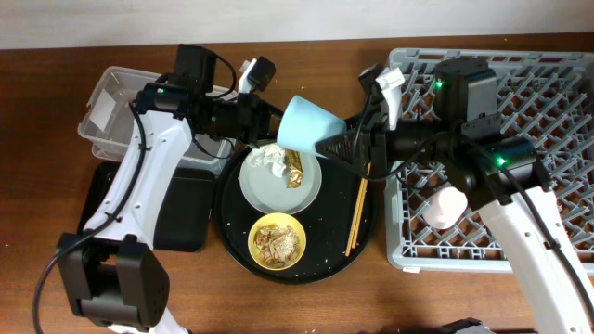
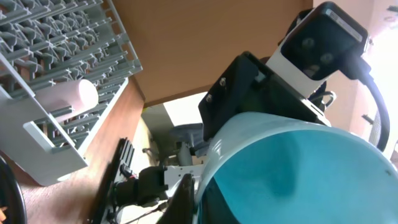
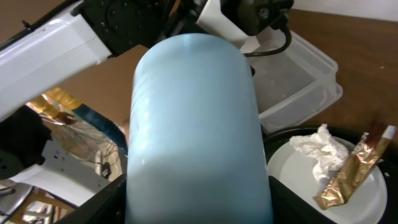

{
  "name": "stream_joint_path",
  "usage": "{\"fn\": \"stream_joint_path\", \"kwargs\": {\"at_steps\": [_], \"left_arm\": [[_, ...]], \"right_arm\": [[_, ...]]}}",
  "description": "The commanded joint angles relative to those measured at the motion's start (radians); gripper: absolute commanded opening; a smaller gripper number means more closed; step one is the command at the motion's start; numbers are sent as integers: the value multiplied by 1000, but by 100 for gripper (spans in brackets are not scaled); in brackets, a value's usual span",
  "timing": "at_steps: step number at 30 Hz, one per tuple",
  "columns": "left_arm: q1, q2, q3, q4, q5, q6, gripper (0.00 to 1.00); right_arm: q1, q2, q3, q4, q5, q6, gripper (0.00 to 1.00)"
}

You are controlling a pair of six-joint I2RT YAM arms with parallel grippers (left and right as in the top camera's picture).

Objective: Sort waste into correct bins and load items into the dishwasher rack
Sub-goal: 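Hand the blue cup from the left gripper to the right gripper, then place the blue cup upside down in the dish rack with right gripper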

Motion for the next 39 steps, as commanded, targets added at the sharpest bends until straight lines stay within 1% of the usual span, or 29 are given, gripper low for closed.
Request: {"fn": "stream_joint_path", "kwargs": {"at_steps": [1, 2, 4, 6, 8, 9, 11, 13, 14, 15, 16, 18, 20, 25, 27, 29, 31, 32, 33, 35, 38, 39], "left_arm": [[-10, -15, 12, -1, -7, 24, 60], [-10, -15, 12, -1, -34, 24, 94], [-10, -15, 12, -1, -79, 24, 99], [-10, -15, 12, -1, -93, 24, 100], [-10, -15, 12, -1, -99, 24, 99], [-10, -15, 12, -1, -99, 24, 99], [-10, -15, 12, -1, -100, 24, 99], [-10, -15, 12, -1, -114, 24, 99], [-10, -15, 12, -1, -133, 24, 100], [-10, -15, 12, -1, -156, 24, 99], [-10, -15, 12, -1, -172, 24, 99], [-10, -15, 12, -2, -177, 23, 99], [-10, -15, 12, -18, -178, 24, 100], [-10, -15, 12, -28, -180, 24, 99], [-10, -15, 12, -31, -228, 24, 99], [-10, -15, 12, -38, -251, 24, 99], [-10, -15, 12, -41, -282, 24, 99], [-10, -15, 12, -41, -287, 24, 99], [-10, -15, 12, -41, -290, 24, 99], [-10, -15, 12, -41, -294, 24, 98], [-10, -27, 12, -48, -379, 24, 93], [-10, -40, 12, -56, -427, 23, 91]], "right_arm": [[-3, -20, 8, -5, -11, 4, 60], [-23, -38, 8, -18, -11, 3, 60], [-93, -84, 9, -64, 1, 0, 60], [-189, -129, 9, -142, 9, 1, 59], [-314, -174, 9, -252, 46, 1, 56], [-430, -205, 9, -354, 121, 1, 56], [-556, -229, 9, -449, 246, 1, 57], [-705, -235, 8, -543, 473, 5, 57], [-753, -227, 8, -571, 597, 69, 57], [-787, -213, 8, -592, 702, 150, 57], [-809, -194, 7, -602, 784, 198, 57], [-819, -139, 7, -620, 903, 261, 57], [-819, -64, 7, -638, 960, 286, 57], [-818, 109, 7, -651, 946, 286, 56], [-818, 204, 7, -676, 907, 281, 56], [-818, 227, 8, -678, 892, 262, 56], [-818, 239, 8, -669, 882, 256, 79], [-818, 237, 9, -661, 872, 255, 86], [-818, 232, 10, -658, 850, 248, 88], [-818, 209, 23, -645, 773, 205, 88], [-804, 137, 48, -638, 655, 137, 88], [-787, 89, 56, -636, 582, 101, 88]]}}
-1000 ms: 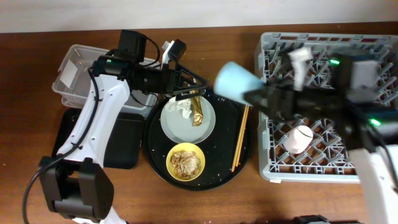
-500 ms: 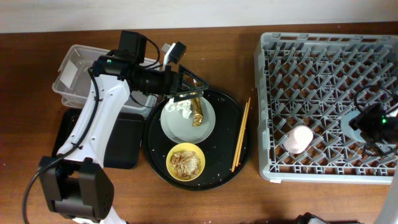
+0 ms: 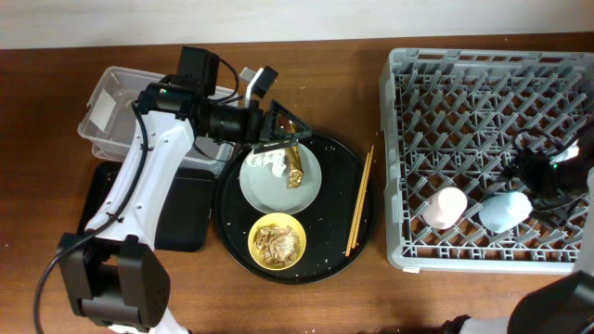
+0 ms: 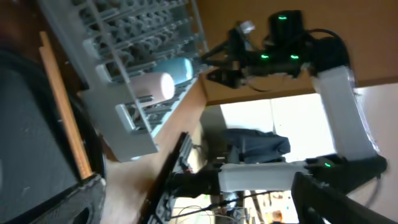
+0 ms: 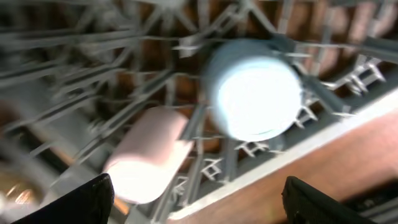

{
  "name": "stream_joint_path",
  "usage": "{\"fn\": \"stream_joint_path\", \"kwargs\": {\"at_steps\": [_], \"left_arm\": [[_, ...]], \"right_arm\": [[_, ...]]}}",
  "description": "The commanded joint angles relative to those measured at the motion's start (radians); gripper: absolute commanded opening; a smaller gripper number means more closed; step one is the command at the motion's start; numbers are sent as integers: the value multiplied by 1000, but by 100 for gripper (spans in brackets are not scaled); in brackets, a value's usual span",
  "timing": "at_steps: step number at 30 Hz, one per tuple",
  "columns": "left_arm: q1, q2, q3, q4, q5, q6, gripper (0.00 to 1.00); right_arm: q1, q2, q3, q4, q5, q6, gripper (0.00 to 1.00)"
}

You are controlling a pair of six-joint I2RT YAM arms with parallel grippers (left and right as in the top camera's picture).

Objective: Sort waste into correct bins and load items into the dishwasher rack
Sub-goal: 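Place the blue cup upside down in the dish rack with right gripper, then grasp the yellow bowl with the left gripper and move it over the black tray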

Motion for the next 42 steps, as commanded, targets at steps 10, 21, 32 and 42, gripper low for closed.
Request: {"fn": "stream_joint_path", "kwargs": {"at_steps": [10, 21, 32, 42], "left_arm": [[-199, -170, -18, -285, -1076, -168, 89], [-593, -166, -452, 48, -1216, -480, 30], [-650, -38, -515, 177, -1221, -507, 24], [-636, -51, -476, 123, -1263, -505, 0]], "right_arm": [[389, -355, 50, 43, -302, -149, 92], [451, -341, 50, 47, -227, -146, 93], [451, -284, 50, 35, -227, -146, 93], [451, -284, 50, 19, -227, -146, 93]]}}
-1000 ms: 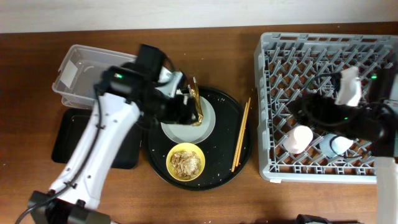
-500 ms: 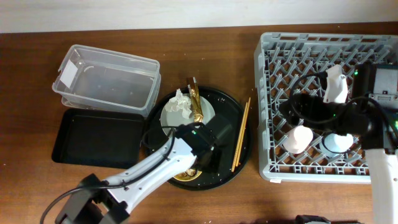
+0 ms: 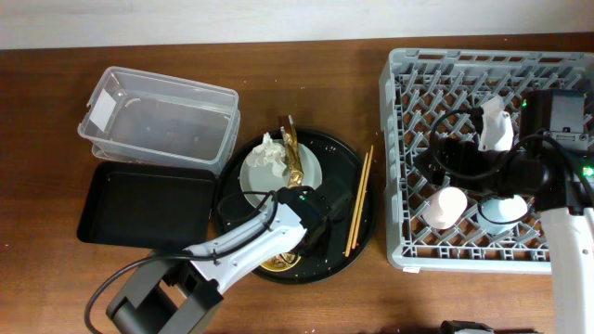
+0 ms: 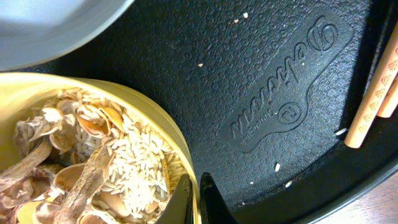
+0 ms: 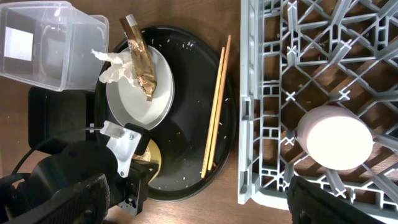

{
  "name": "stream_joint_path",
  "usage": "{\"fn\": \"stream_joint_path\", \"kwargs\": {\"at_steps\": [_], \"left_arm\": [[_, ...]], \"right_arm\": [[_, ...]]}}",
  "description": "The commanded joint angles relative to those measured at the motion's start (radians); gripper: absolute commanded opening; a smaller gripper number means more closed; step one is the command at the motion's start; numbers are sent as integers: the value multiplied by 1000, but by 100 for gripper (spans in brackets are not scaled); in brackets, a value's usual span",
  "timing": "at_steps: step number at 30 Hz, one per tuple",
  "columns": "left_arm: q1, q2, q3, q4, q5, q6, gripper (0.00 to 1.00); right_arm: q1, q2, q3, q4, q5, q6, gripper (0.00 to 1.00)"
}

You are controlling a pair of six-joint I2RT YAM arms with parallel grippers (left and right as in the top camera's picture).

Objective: Sort waste into correct bins and load items into the dishwasher rack
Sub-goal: 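Grasp the yellow bowl with the left gripper and move it over the black tray, then tip the yellow bowl to dump food scraps onto the black tray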

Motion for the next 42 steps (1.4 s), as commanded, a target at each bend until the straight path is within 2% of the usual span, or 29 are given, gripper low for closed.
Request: {"fn": "stream_joint_path", "kwargs": {"at_steps": [1, 4, 6, 10, 11, 15, 18, 21, 24, 30, 38, 40, 41, 42], "left_arm": [[27, -21, 58, -79, 0, 3, 0], [109, -147, 163, -195, 21, 62, 0], [194, -243, 175, -216, 62, 97, 0], [460, -382, 175, -300, 188, 143, 0], [554, -402, 175, -309, 257, 191, 0], [999, -393, 156, -309, 706, 467, 1], [1188, -340, 106, -303, 908, 601, 0], [1316, -246, 44, -300, 1119, 774, 0], [1372, -126, 6, -301, 1345, 951, 0], [1374, -2, -6, -297, 1465, 1073, 0], [1374, 11, -7, -297, 1427, 1096, 0], [1374, 11, -8, -345, 1447, 1103, 0], [1374, 11, -8, -373, 1454, 1155, 0], [1376, 12, -8, -344, 1388, 1206, 0]], "right_arm": [[7, 2, 7, -2, 10, -11, 93], [7, 2, 7, -2, 10, -11, 93], [7, 2, 7, -2, 10, -11, 93], [7, 2, 7, -5, 10, -11, 93], [7, 2, 7, -4, 10, -11, 93], [7, 2, 7, -5, 10, -11, 93], [7, 2, 7, -5, 10, -11, 93], [7, 2, 7, -5, 10, -11, 93], [7, 2, 7, -5, 9, -11, 93], [7, 2, 7, -5, 10, -11, 93], [7, 2, 7, -5, 10, -11, 93], [7, 2, 7, -5, 10, -11, 93], [7, 2, 7, -6, 10, -11, 93], [7, 2, 7, -8, 10, -11, 93]]}}
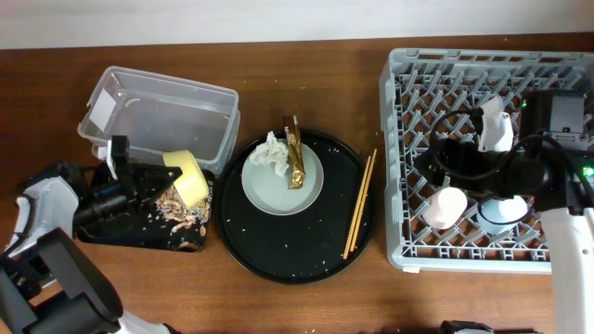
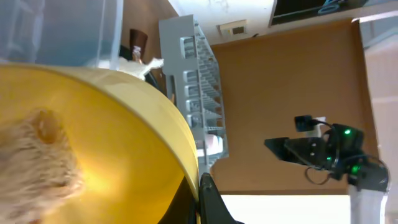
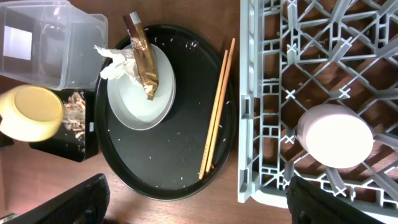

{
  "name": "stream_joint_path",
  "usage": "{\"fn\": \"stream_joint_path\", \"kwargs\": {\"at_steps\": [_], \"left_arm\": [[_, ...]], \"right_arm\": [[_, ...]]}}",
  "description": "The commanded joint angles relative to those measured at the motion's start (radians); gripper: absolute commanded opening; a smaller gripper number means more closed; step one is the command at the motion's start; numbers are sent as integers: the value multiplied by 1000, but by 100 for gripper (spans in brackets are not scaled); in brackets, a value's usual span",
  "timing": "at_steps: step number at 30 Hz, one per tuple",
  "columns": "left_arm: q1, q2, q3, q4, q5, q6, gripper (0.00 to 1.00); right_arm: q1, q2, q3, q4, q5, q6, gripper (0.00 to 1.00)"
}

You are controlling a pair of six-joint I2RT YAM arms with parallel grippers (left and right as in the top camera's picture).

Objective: Sort waste into correct bins and load items into the dishwasher rack
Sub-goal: 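Tip the yellow bowl to dump food scraps onto the black tray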

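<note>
My left gripper [image 1: 165,178] is shut on the rim of the yellow bowl [image 1: 189,176], which is tipped on its side over the black rectangular tray [image 1: 121,232]. Food scraps [image 1: 178,213] lie on that tray under it. In the left wrist view the bowl [image 2: 93,137] fills the frame with the gripper [image 2: 198,200] pinching its edge. The right gripper [image 3: 200,208] hangs open above the grey dishwasher rack [image 1: 483,83], where a pink cup [image 1: 444,206] and a blue cup [image 1: 506,210] lie. A white plate [image 1: 283,186] holds a tissue [image 1: 269,150] and a gold wrapper [image 1: 295,160].
The clear plastic container [image 1: 158,116] stands behind the black tray. The plate sits on a round black tray [image 1: 297,246] with a pair of chopsticks [image 1: 360,204] at its right edge, next to the rack's left wall.
The yellow bowl was upright and full on the round tray with my left gripper on its rim; now it is tipped over the black rectangular tray and scraps lie there. The right arm has not moved.
The blue cup was between both grippers above the plate. Then it lay in the rack beside the pink cup, the left gripper open over the plate. Then the left gripper was shut on the yellow bowl's rim, and now the bowl's scraps lie on the black tray.
</note>
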Motion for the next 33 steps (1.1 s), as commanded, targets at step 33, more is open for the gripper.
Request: {"fn": "stream_joint_path", "kwargs": {"at_steps": [33], "left_arm": [[-456, -61, -18, -409, -35, 372, 1]], "right_arm": [[7, 2, 7, -10, 9, -14, 94]]}}
